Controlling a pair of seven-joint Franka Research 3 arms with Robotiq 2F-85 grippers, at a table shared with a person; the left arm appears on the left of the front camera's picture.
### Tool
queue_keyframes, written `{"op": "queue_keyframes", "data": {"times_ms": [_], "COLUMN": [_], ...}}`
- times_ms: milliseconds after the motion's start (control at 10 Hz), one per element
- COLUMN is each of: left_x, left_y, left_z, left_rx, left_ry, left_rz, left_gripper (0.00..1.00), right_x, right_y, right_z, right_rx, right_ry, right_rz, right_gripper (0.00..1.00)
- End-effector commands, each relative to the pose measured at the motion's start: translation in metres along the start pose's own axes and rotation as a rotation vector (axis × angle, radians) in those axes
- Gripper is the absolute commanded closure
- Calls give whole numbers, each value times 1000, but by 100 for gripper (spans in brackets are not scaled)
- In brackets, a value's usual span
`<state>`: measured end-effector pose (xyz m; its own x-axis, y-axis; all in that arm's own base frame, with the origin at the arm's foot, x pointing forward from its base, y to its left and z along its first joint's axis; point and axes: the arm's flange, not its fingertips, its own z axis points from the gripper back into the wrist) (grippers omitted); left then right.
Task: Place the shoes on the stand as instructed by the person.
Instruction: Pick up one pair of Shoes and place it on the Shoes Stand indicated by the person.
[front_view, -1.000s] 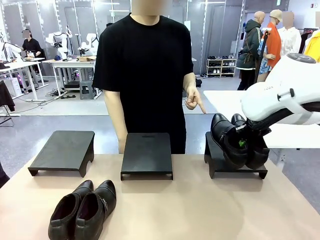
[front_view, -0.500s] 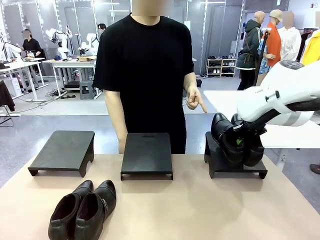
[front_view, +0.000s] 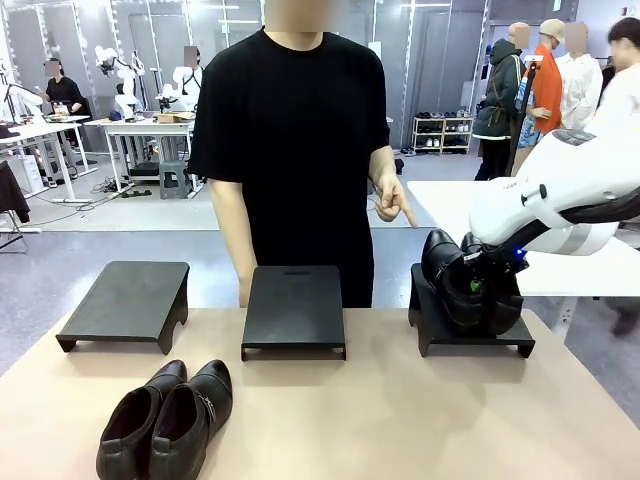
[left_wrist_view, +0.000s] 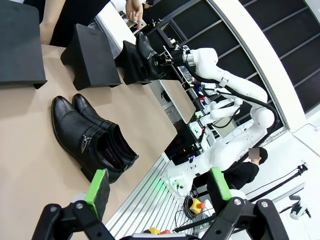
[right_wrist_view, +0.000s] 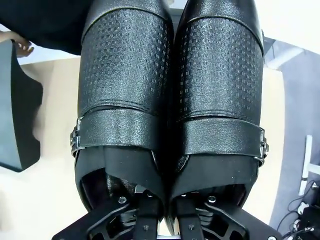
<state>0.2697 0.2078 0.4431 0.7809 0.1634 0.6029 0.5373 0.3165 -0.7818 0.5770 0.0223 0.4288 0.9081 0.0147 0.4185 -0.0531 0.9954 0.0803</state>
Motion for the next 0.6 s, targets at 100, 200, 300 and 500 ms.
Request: {"op": "queue_keyframes", "data": {"times_ms": [100, 200, 300, 500], "left_x": [-1, -1, -1, -1], "left_y": [0, 0, 0, 0], "left_z": [1, 1, 1, 1], "left_rx": [-14, -14, -14, -14], "left_ry": [4, 4, 4, 4], "left_rz": [-21, -21, -21, -21], "left_gripper": [0, 0, 0, 0], "right_x": [11, 11, 12, 13], "right_y": [-5, -5, -5, -7], "right_z": [-7, -8, -9, -10], "right_rx": [24, 23, 11, 23], "right_ry": [-44, -31, -28, -16], "right_rz": [-30, -36, -36, -50], "right_gripper": [92, 92, 92, 92]}}
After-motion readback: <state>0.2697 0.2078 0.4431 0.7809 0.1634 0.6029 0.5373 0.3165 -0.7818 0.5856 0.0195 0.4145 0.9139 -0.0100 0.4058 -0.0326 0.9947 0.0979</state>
